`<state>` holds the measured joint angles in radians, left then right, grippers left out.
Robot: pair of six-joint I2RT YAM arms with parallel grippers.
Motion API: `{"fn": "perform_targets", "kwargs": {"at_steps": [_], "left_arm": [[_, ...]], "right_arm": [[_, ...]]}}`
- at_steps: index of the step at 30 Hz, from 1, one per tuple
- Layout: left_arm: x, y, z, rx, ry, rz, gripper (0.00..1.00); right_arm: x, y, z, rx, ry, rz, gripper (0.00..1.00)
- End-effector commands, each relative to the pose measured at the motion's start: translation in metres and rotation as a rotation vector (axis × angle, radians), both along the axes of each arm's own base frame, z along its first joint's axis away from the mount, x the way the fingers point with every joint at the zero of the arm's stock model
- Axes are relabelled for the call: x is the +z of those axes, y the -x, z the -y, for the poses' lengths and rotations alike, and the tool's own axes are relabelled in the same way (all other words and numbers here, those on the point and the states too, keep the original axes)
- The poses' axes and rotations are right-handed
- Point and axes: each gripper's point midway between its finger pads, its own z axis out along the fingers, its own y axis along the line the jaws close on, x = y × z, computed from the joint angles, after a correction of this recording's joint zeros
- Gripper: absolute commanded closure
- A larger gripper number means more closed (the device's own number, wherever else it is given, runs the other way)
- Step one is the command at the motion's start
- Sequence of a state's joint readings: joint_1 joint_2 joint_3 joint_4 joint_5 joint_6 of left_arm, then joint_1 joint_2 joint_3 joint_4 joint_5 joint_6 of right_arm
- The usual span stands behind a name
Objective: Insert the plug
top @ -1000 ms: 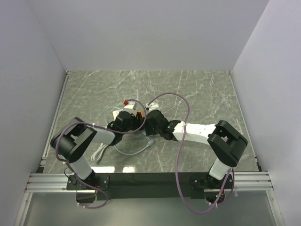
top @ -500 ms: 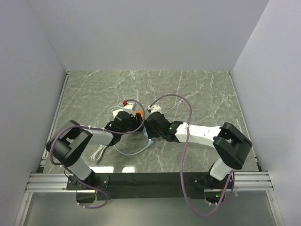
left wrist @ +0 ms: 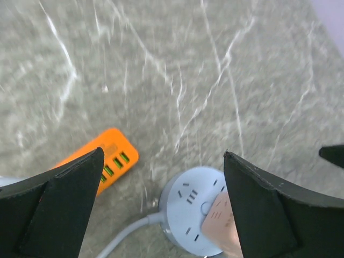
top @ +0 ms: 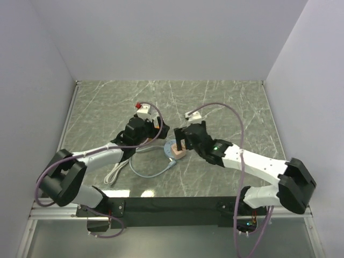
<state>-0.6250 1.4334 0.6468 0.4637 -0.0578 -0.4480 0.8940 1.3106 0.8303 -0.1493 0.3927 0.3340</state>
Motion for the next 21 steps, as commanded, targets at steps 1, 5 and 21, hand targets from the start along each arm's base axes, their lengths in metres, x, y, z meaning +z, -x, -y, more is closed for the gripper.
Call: {"fn": "perform_targets", "kwargs": {"at_steps": [1, 5, 21], "left_arm": [[0.060, -0.013, -0.012, 0.058, 0.015, 0.130, 0.01], [0.094, -0.031, -0.051, 0.151, 0.018, 0.201, 0.01], [0.131, -0.049, -0.241, 0.643, 0.046, 0.156, 0.01]], "right_arm": [[0.039, -0.021, 0.031, -0.089, -0.074, 0.129, 0.04], [0.066, -0.045, 0.074, -0.164, -0.184, 0.215, 0.03], [0.160, -0.078, 0.202, -0.428, -0.287, 0.511, 0.01]]}}
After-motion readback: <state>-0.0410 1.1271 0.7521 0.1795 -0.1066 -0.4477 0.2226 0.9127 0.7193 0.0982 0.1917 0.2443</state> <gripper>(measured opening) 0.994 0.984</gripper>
